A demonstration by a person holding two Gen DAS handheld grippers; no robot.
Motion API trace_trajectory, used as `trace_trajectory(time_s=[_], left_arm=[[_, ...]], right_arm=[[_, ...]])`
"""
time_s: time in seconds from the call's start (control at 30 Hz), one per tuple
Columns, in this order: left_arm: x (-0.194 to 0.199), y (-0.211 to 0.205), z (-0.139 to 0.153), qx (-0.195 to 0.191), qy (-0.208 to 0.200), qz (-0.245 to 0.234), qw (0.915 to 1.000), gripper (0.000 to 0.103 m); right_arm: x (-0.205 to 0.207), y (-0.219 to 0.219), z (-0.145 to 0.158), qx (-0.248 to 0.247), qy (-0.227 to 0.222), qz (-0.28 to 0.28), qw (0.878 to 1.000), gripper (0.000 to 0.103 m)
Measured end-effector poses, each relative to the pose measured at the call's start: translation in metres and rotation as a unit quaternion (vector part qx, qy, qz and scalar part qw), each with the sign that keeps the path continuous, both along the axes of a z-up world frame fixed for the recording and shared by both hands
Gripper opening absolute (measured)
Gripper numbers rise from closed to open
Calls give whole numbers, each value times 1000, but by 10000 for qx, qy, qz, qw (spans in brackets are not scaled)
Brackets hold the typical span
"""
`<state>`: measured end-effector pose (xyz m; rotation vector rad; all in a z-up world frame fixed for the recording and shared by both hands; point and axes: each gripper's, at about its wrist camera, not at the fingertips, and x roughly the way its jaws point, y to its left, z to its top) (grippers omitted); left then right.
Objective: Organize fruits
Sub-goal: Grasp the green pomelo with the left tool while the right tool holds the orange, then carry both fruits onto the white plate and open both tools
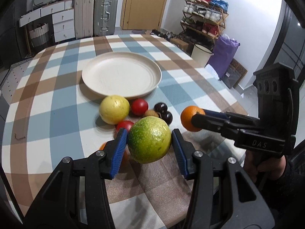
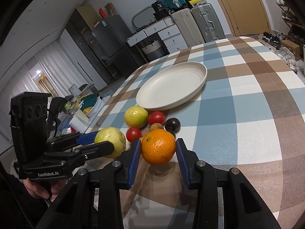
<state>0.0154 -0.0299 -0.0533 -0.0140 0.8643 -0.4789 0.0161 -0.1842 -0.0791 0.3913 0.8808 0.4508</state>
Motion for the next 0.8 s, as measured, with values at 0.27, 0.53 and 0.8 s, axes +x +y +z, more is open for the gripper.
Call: trace_trajectory(time_s=[0.27, 0.53, 0.8], left_arm=[[18, 8, 11, -284, -1, 91, 9996, 45], [41, 18, 23, -584, 0, 176, 9981, 45], [76, 18, 31, -755, 12, 162, 9970, 45]], right_arm=[[10, 6, 13, 72, -110, 95, 9999, 38], [30, 11, 20, 145, -149, 195, 9996, 38], [61, 17, 25, 201, -169, 316, 9992, 38]])
